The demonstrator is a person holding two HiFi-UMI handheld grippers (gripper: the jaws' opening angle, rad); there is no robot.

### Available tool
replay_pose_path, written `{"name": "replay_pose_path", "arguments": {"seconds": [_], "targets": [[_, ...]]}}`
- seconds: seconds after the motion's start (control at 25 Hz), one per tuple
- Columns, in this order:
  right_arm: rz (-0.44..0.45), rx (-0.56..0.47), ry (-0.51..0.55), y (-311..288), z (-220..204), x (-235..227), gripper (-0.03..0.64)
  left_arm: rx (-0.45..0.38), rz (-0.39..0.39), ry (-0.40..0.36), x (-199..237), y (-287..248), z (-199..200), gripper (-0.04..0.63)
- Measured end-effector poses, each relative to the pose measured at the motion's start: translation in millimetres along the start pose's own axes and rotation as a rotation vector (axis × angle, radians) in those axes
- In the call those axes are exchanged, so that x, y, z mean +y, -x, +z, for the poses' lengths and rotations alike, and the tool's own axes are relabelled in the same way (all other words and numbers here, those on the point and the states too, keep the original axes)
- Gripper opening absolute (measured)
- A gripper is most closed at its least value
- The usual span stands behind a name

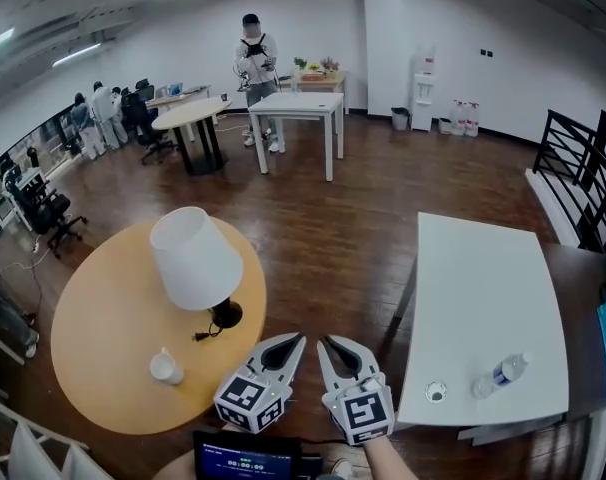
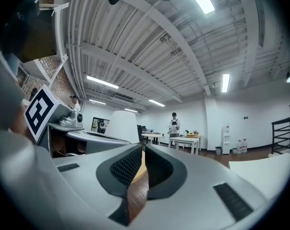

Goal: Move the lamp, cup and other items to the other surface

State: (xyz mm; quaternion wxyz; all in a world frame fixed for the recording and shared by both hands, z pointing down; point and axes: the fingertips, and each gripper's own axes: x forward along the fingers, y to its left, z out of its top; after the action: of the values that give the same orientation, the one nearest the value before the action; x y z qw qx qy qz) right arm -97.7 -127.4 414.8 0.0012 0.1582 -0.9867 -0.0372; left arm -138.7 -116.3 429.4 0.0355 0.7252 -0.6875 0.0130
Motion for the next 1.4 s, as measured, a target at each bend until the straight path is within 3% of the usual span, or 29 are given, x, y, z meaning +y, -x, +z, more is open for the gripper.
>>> {"name": "replay_pose_path", "arguments": {"seconds": [0.64,0.84,1.08,1.24,1.4], "targets": [[0.075,-0.018,-0.021,-21.8,2.6,18.7,0.02,-0.03,0.067,-0.004,23.5,10.6,0.4,0.006],[0.091,-0.083,-0.059,-35.4,-0.6,24.8,0.037,-0.039,0.124,-0.021,39.2,23.4,0.3,0.009],[0.196,-0.088,-0.099,-53.9,-1.1,61.7,0.04,-0.051,0.203,-0.038,59.2,54.0,-0.9,0.018],[0.292,-0.062,-0.117,-70.5,-7.4,97.1,0.117,-0.045,0.29,-0.027,79.2,85.8,-0.4,0.043],[0.396,-0.037,-0.125,-85.6,-16.8,139.7,0.119,-0.049,0.406,-0.032,104.5,128.5,-7.1,0.043]]}}
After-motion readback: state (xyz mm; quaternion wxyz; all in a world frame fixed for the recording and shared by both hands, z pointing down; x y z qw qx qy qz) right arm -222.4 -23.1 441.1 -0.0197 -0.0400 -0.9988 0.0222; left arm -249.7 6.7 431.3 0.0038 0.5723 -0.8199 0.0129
